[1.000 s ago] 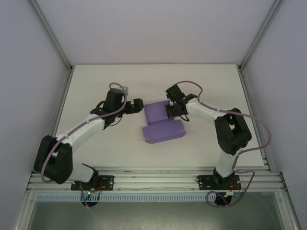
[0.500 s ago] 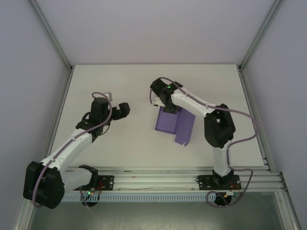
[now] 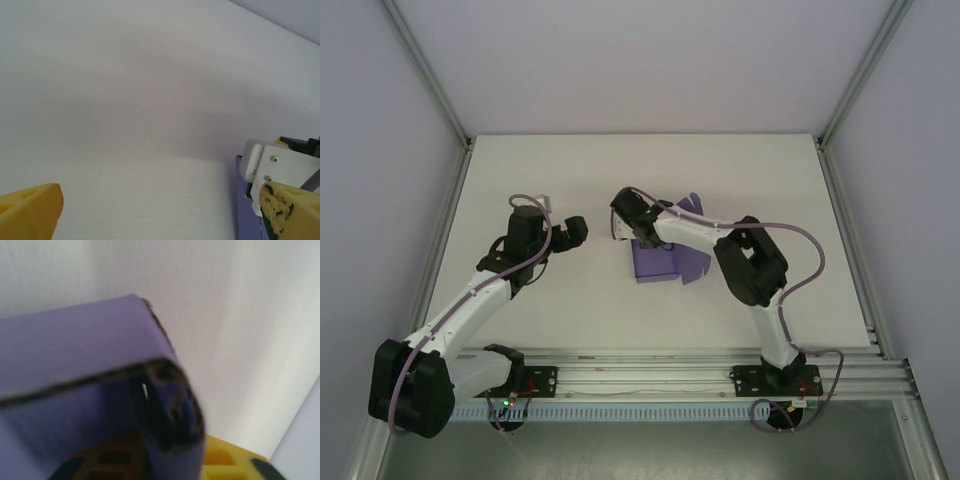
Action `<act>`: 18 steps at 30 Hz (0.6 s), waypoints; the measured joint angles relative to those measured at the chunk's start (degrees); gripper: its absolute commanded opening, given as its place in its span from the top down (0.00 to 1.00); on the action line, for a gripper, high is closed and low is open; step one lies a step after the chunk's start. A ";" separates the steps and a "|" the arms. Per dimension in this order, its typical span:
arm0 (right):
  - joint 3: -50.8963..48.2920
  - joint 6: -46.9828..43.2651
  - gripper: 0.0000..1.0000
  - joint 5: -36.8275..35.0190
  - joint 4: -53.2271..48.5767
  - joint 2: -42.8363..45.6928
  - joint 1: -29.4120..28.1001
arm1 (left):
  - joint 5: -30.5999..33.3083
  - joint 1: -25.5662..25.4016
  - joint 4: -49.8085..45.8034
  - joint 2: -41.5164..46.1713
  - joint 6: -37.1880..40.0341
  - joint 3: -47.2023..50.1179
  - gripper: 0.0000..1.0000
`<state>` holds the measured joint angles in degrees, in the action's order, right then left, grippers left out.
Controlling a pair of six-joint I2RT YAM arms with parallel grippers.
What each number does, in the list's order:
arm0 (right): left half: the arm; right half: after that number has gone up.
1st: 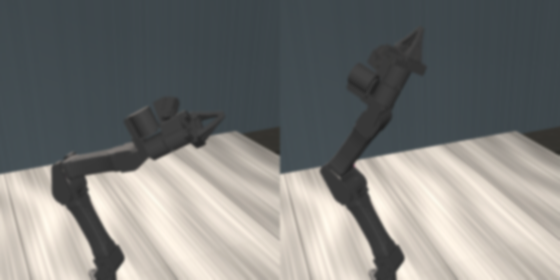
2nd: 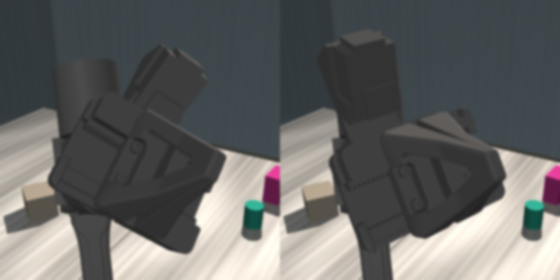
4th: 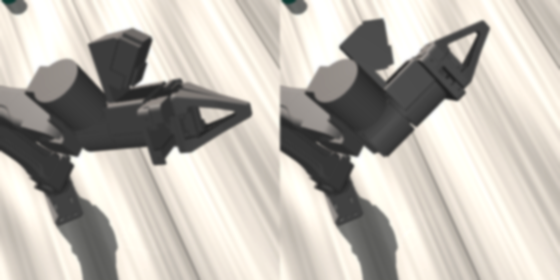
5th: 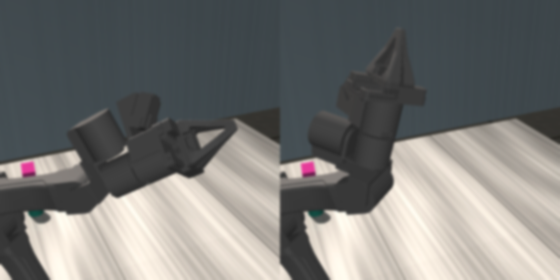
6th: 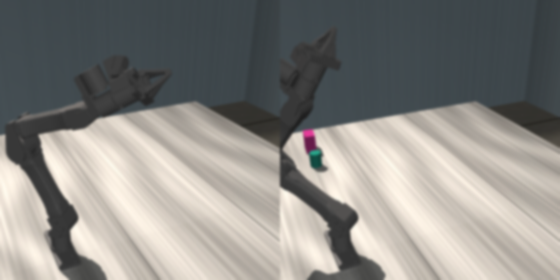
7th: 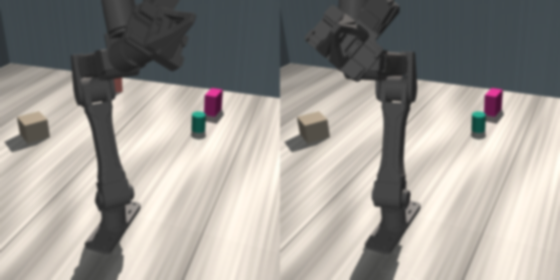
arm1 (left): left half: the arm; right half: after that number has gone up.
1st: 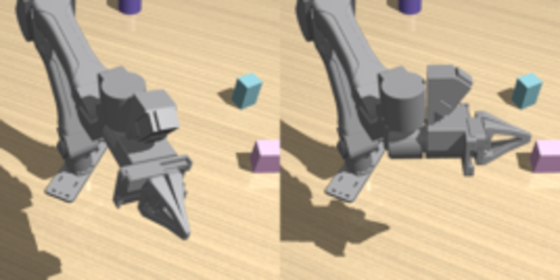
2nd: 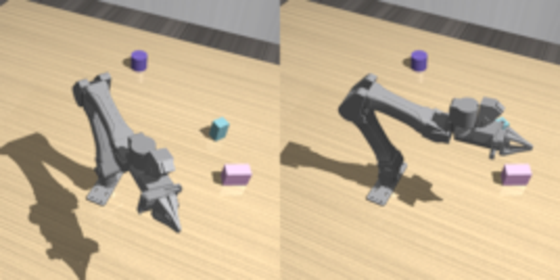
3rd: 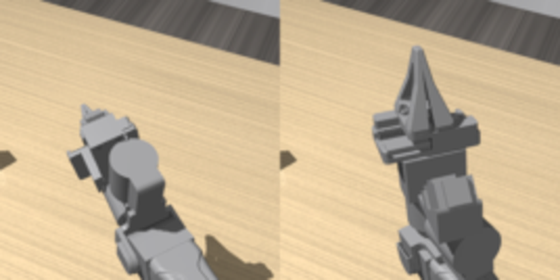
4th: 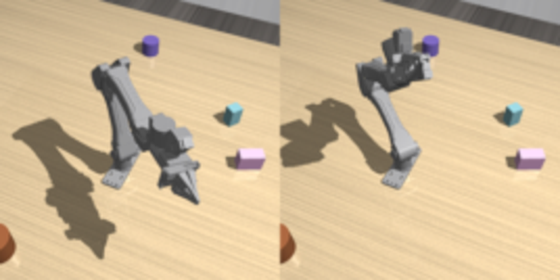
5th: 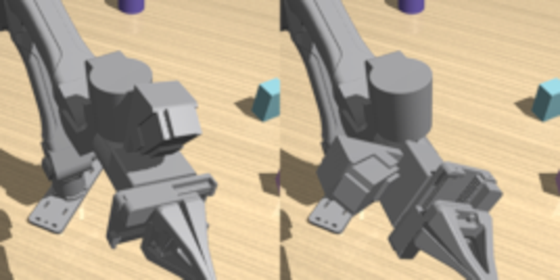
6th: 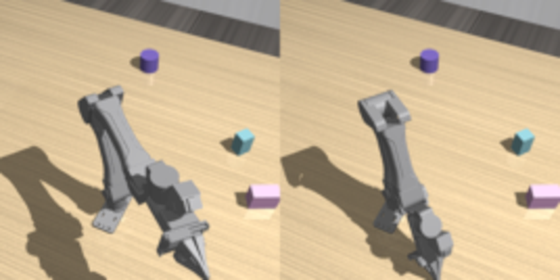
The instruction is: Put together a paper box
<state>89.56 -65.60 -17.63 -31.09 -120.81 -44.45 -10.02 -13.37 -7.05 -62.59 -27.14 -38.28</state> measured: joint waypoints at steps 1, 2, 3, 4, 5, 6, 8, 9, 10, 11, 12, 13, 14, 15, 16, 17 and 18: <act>0.00 -0.42 0.53 0.42 0.85 -0.15 0.00 | 0.02 0.02 0.00 0.00 0.00 0.00 0.00; 0.02 -0.57 0.50 0.85 1.55 -0.22 0.00 | 0.02 0.04 -0.02 0.00 0.00 0.00 0.00; 0.07 -0.66 0.45 1.38 1.84 -0.22 0.00 | 0.02 0.26 -0.02 0.00 0.00 0.00 0.00; 0.24 -0.63 0.41 1.70 1.88 -0.20 0.00 | 0.04 0.33 -0.07 0.00 0.00 0.00 0.00; 0.35 -0.57 0.38 2.23 1.90 -0.11 0.00 | 0.04 0.42 -0.11 0.00 0.00 0.00 0.00; 0.35 -0.46 0.35 2.78 1.90 0.20 0.00 | 0.04 0.50 -0.20 0.00 0.00 0.00 0.00; 0.35 -0.39 0.32 3.82 1.77 1.31 0.00 | 0.04 0.68 -0.24 -0.04 0.00 0.00 0.00; 0.35 -0.26 0.30 4.39 1.73 2.40 0.00 | 0.02 0.68 -0.24 -0.11 -0.02 0.00 0.00; 0.33 -0.15 0.29 4.87 1.60 3.76 0.00 | 0.02 0.68 -0.24 -0.22 0.00 0.00 0.00; 0.31 0.02 0.28 5.31 1.53 5.27 0.00 | 0.02 0.68 -0.24 -0.37 -0.02 0.00 0.00; 0.20 0.24 0.26 5.81 1.55 7.30 0.00 | 0.02 0.68 -0.24 -0.57 0.00 0.00 0.00; -0.20 0.46 0.26 6.21 1.62 9.38 0.00 | 0.02 0.68 -0.24 -0.83 0.00 0.00 0.00; -0.81 0.81 0.24 6.58 1.68 11.61 0.00 | 0.02 0.68 -0.24 -1.07 0.00 -0.02 0.00; -1.75 1.33 0.21 7.02 2.08 14.16 0.00 | 0.02 0.68 -0.22 -1.44 0.00 -0.02 0.00; -2.89 2.43 0.18 7.17 2.69 16.81 0.00 | 0.02 0.68 -0.20 -1.92 0.00 -0.02 0.00; -3.87 4.48 0.17 7.08 3.19 19.06 0.00 | 0.00 0.68 -0.17 -2.49 0.00 -0.11 0.00; -4.79 8.11 0.14 6.45 3.87 21.42 -0.04 | 0.00 0.68 -0.15 -3.34 -0.02 -0.24 0.00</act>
<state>84.77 -57.49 -11.18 -27.22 -99.39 -44.49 -10.02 -12.69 -7.20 -65.93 -27.16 -38.52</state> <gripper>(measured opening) 0.824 0.998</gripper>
